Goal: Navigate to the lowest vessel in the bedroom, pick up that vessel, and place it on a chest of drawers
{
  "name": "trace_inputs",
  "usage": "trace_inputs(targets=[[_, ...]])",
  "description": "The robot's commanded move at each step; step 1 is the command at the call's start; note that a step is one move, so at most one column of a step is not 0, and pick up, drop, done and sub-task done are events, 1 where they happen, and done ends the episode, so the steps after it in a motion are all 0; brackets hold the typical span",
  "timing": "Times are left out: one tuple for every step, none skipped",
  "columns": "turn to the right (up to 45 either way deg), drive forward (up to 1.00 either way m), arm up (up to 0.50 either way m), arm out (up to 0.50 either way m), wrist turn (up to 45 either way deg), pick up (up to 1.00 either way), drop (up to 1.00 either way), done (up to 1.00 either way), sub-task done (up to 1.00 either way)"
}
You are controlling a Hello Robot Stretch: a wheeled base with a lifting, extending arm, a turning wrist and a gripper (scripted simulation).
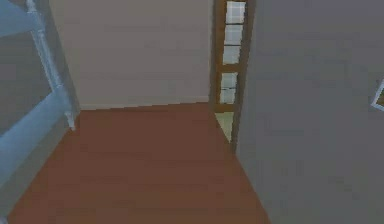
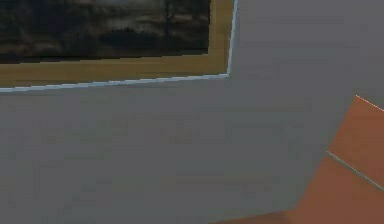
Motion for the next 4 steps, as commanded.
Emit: trace_inputs(targets=[[0.0, 1.00, 0.00, 0.00, 0.0, 0.00, 0.00, 0.00, 0.00], [0.0, 0.85, 0.00, 0.00, 0.0, 0.00, 0.00, 0.00, 0.00], [45.0, 0.00, 0.00, 0.00, 0.0, 0.00, 0.00, 0.00, 0.00], [12.0, 0.00, 0.00, 0.00, 0.0, 0.00, 0.00, 0.00, 0.00]])
